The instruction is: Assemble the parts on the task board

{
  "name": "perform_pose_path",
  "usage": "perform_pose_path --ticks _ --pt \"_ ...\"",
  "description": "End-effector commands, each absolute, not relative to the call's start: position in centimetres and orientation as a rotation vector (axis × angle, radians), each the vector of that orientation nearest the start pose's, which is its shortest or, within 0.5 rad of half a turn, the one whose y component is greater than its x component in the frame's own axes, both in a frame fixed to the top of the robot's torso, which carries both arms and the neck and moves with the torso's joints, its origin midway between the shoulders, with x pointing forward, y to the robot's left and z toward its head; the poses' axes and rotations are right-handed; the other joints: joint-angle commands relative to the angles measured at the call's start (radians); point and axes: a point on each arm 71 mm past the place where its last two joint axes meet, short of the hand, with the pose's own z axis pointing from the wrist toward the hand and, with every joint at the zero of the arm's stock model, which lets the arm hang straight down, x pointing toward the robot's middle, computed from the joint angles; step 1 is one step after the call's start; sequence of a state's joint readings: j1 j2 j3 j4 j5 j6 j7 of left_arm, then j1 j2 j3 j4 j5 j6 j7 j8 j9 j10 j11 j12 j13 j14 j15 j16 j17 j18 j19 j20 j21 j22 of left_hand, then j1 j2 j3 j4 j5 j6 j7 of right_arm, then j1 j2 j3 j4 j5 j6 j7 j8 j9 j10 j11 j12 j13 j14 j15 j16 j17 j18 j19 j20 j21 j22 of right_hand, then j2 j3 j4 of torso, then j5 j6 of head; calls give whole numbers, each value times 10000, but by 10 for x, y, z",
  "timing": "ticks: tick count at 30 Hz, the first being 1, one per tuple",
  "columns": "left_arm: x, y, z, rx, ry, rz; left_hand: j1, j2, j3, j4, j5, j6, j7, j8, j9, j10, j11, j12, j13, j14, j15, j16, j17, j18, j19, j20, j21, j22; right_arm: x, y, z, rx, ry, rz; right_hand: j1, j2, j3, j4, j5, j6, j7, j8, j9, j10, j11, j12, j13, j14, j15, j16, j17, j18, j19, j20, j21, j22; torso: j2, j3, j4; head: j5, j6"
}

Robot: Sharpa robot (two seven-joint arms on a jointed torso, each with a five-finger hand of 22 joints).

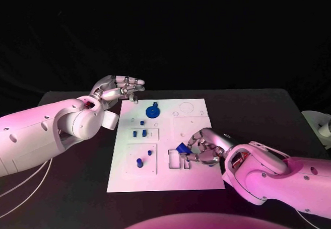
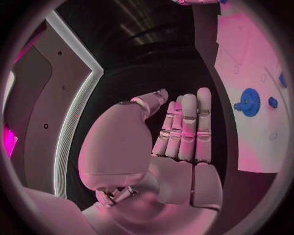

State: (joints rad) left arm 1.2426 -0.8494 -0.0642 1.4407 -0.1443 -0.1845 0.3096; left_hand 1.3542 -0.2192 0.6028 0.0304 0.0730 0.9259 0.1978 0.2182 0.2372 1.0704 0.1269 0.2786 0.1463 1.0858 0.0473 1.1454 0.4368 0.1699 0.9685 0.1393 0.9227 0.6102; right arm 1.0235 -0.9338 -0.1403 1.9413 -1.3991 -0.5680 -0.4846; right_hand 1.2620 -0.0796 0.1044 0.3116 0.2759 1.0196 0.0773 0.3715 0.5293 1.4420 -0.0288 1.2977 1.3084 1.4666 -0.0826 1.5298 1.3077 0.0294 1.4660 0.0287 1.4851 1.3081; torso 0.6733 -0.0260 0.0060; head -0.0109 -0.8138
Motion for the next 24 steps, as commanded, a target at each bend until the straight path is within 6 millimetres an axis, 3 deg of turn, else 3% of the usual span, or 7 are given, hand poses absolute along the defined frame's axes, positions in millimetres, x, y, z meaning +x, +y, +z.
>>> perform_pose_path --ticks 1,5,9,12,24 --pt "505 225 -173 -9519 15643 -15167 -101 -5 4 56 44 -83 6 -20 -9 -82 -13 65 17 -76 20 61 -16 144 -5 37 -28 -17 351 -146 -251 1616 19526 7169 72 334 225 -181 -58 454 -355 419 208 90 -17 49 171 812 -84 42 1327 -124 810 -96 37 2402 6 -2 14 7 -18" --pt "504 225 -173 -9514 15640 -15174 -101 -5 4 56 44 -83 6 -20 -9 -82 -13 65 17 -76 20 61 -16 144 -5 37 -28 -17 352 -140 -255 1385 19893 7098 -484 354 195 -176 -122 495 -363 469 220 154 -18 120 286 825 -83 66 1406 -129 816 -98 58 2407 8 -9 18 10 -31" --pt "504 225 -173 -9510 15626 -15175 -100 -5 4 57 45 -86 6 -20 -10 -89 -13 69 18 -77 20 65 -16 144 -4 38 -31 -19 354 -138 -258 1263 20136 6913 -1230 379 16 -169 458 548 -378 525 232 185 -22 87 326 846 -88 104 1538 -130 818 -104 63 2409 4 -9 -5 41 -62" --pt "504 225 -173 -9508 15626 -15181 -100 -5 4 57 45 -86 6 -20 -10 -89 -13 69 18 -77 20 65 -16 144 -4 38 -31 -19 356 -137 -260 1203 20162 6753 -1590 388 -117 -171 622 589 -389 567 246 235 -42 129 403 860 -103 129 1627 -138 830 -117 105 2420 6 -1 -5 56 -57" --pt "504 225 -173 -9511 15626 -15179 -98 -5 4 59 46 -94 6 -23 -11 -94 -14 77 21 -75 19 71 -17 146 -1 38 -33 -21 364 -132 -264 936 20000 6320 -1995 453 -300 -167 499 643 -421 641 277 307 -70 208 522 885 -124 169 1764 -155 855 -135 189 2443 15 6 4 70 -71"
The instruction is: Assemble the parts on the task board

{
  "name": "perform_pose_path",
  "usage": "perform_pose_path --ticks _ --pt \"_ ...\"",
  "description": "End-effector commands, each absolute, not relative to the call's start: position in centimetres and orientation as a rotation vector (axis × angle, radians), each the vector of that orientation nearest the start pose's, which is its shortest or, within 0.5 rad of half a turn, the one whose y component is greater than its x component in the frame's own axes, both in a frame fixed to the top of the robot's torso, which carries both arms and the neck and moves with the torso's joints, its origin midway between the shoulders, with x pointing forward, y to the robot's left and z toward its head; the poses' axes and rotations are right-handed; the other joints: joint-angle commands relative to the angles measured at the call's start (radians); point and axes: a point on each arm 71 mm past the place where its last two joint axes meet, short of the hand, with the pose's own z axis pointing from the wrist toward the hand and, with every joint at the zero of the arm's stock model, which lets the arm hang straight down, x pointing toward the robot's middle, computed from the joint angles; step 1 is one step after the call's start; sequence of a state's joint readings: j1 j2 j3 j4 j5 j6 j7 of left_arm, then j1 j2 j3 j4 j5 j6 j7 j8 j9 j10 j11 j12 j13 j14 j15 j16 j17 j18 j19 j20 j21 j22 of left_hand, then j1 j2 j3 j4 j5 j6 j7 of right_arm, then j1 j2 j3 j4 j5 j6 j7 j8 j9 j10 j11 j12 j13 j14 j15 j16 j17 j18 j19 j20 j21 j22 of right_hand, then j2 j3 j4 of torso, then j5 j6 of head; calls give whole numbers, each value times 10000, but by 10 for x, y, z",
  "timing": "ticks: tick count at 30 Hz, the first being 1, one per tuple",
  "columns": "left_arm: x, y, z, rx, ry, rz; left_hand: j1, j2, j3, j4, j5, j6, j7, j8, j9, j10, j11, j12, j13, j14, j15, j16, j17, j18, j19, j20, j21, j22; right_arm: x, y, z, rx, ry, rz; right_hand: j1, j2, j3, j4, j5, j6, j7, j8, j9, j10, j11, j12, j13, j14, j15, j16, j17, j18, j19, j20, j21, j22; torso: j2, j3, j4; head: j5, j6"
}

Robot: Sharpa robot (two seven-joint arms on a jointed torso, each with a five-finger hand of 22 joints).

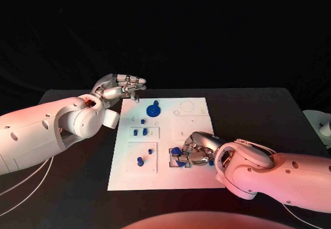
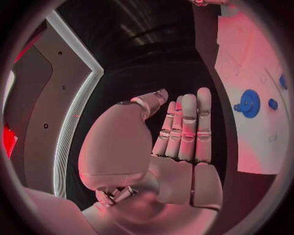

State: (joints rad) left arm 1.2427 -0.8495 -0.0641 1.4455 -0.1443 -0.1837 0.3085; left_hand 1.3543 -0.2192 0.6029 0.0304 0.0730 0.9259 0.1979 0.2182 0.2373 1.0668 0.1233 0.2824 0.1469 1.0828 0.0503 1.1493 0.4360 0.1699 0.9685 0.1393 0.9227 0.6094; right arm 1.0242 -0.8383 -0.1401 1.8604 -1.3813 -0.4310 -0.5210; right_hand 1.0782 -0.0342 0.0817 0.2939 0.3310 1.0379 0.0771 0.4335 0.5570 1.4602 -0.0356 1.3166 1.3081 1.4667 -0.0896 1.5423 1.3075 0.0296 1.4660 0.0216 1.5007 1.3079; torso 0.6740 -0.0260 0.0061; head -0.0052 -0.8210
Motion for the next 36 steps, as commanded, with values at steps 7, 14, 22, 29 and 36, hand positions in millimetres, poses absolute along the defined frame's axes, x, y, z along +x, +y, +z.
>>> perform_pose_path --ticks 7,14,22,29,36 --pt "504 225 -173 -9522 15623 -15158 -99 -9 2 62 47 -113 10 -31 -15 -67 24 46 18 -42 -12 40 -9 147 2 39 -36 -16 366 -130 -264 858 19830 6259 -497 21 -375 8 -723 437 -426 102 45 132 -8 -48 549 877 -62 35 1743 -153 849 -75 14 2440 1 4 -9 20 5" --pt "503 225 -173 -9530 15656 -15160 -100 -7 2 67 46 -124 13 -35 -17 -75 26 53 21 -31 -11 53 -7 148 11 39 -35 -17 368 -129 -264 732 19656 6200 -1391 61 -1144 26 -1747 384 -398 204 105 104 3 -201 522 871 -41 24 1720 -143 834 -63 -33 2427 -4 5 -5 2 20" --pt "503 226 -173 -9539 15668 -15151 -103 -8 -1 71 46 -130 14 -38 -18 -82 27 58 23 -24 -10 63 -5 148 17 39 -34 -17 365 -127 -261 654 19482 6366 -1639 -152 -1681 14 -2066 314 -384 238 126 69 32 -320 484 865 -29 11 1690 -135 820 -47 -77 2415 -4 13 -15 22 18" --pt "503 227 -173 -9553 15662 -15125 -107 -11 -4 76 46 -135 15 -39 -19 -89 28 63 25 -18 -9 73 -3 148 23 40 -33 -18 360 -129 -256 670 19295 6654 -1085 47 -1797 -6 -1618 307 -398 302 150 116 21 -269 575 877 -34 26 1748 -153 847 -47 12 2440 -8 13 -9 37 26" --pt "503 229 -173 -9574 15655 -15085 -107 -11 -4 76 46 -135 15 -39 -19 -89 28 63 25 -18 -9 73 -3 148 23 40 -33 -18 352 -133 -253 543 19439 6966 925 103 -1385 -348 -1251 246 -451 297 121 202 -31 -117 751 912 -81 81 1934 -195 907 -88 219 2497 -4 21 -18 64 36"
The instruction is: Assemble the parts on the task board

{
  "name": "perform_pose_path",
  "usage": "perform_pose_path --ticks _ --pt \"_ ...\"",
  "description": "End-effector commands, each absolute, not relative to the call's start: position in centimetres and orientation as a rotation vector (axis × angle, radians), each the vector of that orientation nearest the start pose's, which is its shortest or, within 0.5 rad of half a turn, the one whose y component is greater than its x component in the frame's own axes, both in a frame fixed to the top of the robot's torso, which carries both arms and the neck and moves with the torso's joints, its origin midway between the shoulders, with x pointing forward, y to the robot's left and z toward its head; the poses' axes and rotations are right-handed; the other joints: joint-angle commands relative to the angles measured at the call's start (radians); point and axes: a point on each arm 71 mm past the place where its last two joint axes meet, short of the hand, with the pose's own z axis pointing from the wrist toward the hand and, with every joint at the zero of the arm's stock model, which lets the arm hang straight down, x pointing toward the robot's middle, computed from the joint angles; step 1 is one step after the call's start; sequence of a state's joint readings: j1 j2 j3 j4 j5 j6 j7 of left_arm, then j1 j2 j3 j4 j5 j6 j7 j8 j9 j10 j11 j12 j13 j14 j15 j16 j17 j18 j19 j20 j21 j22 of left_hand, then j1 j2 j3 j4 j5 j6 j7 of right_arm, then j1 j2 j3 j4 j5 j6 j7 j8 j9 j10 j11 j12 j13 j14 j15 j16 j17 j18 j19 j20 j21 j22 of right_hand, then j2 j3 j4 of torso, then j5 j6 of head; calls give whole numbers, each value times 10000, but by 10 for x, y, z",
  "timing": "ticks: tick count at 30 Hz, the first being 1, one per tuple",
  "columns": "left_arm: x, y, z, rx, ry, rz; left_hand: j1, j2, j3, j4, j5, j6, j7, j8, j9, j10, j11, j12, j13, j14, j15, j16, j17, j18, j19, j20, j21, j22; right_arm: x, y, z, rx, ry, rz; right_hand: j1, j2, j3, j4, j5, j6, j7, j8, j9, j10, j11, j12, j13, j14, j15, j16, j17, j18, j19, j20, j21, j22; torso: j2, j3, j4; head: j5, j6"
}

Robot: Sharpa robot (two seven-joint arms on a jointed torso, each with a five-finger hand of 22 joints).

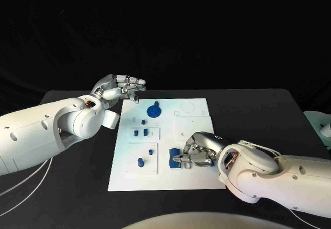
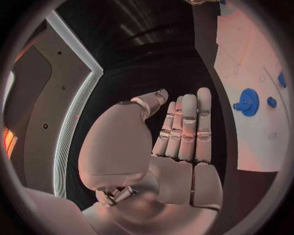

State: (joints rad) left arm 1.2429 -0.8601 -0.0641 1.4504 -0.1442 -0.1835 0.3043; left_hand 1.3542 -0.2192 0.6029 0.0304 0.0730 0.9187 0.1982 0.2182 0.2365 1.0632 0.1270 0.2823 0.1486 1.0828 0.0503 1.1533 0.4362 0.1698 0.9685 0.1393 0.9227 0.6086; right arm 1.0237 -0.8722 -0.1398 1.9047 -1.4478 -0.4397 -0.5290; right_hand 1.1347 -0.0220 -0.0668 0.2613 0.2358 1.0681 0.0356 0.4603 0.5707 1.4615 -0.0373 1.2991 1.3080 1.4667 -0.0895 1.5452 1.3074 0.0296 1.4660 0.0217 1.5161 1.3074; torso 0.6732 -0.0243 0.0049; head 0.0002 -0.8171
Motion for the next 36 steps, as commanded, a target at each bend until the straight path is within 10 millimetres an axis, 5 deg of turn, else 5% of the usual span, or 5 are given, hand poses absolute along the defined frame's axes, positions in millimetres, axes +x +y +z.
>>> perform_pose_path --ticks 1,27,36 --pt "503 229 -173 -9576 15655 -15082 -107 -11 -4 76 45 -64 12 -39 -12 -52 -9 65 8 -18 -9 34 -6 148 23 40 -33 -10 352 -133 -253 540 19457 6994 442 -47 108 16 -354 -52 -33 23 -27 195 -13 65 764 916 -81 58 1955 -200 914 -89 85 2506 4 4 -9 13 -7" --pt "503 228 -173 -9585 15729 -15094 -104 -7 -3 81 48 -66 11 -37 -11 -62 -9 78 13 -15 -8 47 -5 148 32 42 -34 -12 359 -138 -261 232 19881 6390 1209 124 405 217 -465 -36 -52 -36 -121 214 -28 62 822 923 -88 69 1999 -209 925 -94 128 2518 -1 -15 2 23 -13" --pt "503 228 -174 -9576 15798 -15105 -108 -5 -4 88 47 -66 12 -35 -10 -66 -8 87 17 -17 -7 53 -6 148 35 43 -36 -14 361 -146 -264 97 20011 6255 1676 -13 512 202 -534 -41 -59 -70 -167 213 -36 43 839 923 -96 70 2007 -209 923 -102 129 2518 -3 -12 1 27 -7"
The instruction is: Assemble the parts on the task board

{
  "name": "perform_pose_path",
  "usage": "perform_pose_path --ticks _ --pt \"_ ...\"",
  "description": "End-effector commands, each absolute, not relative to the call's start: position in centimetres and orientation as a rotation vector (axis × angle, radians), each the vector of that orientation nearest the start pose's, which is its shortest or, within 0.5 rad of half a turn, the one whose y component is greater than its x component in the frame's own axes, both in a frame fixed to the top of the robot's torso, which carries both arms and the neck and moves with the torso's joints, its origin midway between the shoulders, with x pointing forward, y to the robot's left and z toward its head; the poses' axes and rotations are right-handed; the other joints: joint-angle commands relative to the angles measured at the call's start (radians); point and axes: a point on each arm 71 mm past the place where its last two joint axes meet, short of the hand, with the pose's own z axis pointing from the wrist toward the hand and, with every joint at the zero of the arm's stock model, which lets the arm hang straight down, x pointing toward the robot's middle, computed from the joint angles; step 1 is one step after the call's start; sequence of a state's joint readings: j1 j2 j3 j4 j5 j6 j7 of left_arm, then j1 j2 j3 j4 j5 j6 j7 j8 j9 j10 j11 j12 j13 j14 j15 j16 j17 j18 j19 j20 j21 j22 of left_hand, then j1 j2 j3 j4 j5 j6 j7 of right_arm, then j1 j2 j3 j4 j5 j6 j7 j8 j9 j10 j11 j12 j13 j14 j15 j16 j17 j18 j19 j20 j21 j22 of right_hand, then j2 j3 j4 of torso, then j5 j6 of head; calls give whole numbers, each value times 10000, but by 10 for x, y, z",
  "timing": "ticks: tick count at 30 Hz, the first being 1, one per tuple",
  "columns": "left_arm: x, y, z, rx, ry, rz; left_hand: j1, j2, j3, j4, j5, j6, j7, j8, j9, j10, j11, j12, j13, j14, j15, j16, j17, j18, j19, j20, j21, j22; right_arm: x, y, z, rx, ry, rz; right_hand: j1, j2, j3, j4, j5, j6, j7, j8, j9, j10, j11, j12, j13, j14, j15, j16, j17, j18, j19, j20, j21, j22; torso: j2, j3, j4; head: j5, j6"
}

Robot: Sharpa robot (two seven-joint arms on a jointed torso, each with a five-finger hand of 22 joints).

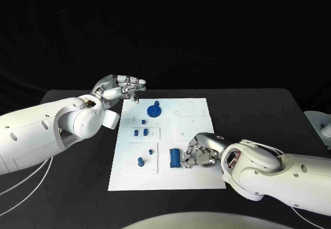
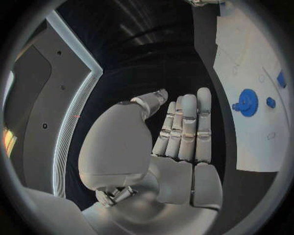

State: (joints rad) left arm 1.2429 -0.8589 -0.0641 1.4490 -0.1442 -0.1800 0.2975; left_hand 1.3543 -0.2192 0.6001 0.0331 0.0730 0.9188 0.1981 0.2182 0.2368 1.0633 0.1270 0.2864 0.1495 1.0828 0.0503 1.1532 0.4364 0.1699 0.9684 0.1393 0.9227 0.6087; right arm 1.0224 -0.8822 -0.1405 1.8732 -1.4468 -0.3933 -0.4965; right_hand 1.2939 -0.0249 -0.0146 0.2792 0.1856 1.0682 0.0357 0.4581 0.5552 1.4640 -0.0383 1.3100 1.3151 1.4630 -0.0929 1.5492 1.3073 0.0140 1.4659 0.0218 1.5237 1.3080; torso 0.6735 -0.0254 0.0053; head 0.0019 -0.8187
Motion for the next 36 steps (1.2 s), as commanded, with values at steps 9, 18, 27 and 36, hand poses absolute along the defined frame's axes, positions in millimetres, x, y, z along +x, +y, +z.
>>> perform_pose_path --ticks 9,18,27,36 --pt "504 227 -174 -9570 15810 -15106 -108 -5 23 61 47 -67 13 -35 -13 -67 -8 46 7 -17 -7 53 -7 147 35 43 -36 -15 360 -146 -263 181 19889 6384 100 -68 -41 75 -50 -39 -40 -59 -27 178 -12 -101 754 957 -56 26 1993 -51 921 -101 45 2510 0 16 2 11 25" --pt "504 228 -174 -9581 15781 -15068 -101 -4 25 60 48 -69 12 -34 -12 -74 -9 55 11 -21 -6 59 -9 147 37 44 -38 -18 361 -161 -254 864 19002 6674 40 -105 -81 115 -2 -43 -23 -74 -44 154 4 -171 718 951 -43 17 1967 -40 905 -94 -7 2496 7 15 -12 3 67" --pt "504 229 -174 -9566 15719 -15072 -101 -4 25 60 48 -69 12 -34 -12 -74 -9 55 11 -21 -6 59 -9 147 37 44 -38 -18 365 -204 -244 1242 18491 5985 403 -376 -61 97 147 -651 287 -610 -304 -144 251 -870 331 912 151 -50 1784 17 810 46 -301 2415 4 23 -48 -175 106" --pt "504 229 -174 -9555 15691 -15082 -101 -4 25 60 48 -69 12 -34 -12 -74 -9 55 11 -21 -6 59 -9 147 37 44 -38 -18 359 -234 -250 1296 18520 5033 424 -431 -87 112 1 -671 355 -732 -366 -154 316 -899 326 916 215 -45 1805 4 829 107 -238 2432 7 53 -115 -289 106"
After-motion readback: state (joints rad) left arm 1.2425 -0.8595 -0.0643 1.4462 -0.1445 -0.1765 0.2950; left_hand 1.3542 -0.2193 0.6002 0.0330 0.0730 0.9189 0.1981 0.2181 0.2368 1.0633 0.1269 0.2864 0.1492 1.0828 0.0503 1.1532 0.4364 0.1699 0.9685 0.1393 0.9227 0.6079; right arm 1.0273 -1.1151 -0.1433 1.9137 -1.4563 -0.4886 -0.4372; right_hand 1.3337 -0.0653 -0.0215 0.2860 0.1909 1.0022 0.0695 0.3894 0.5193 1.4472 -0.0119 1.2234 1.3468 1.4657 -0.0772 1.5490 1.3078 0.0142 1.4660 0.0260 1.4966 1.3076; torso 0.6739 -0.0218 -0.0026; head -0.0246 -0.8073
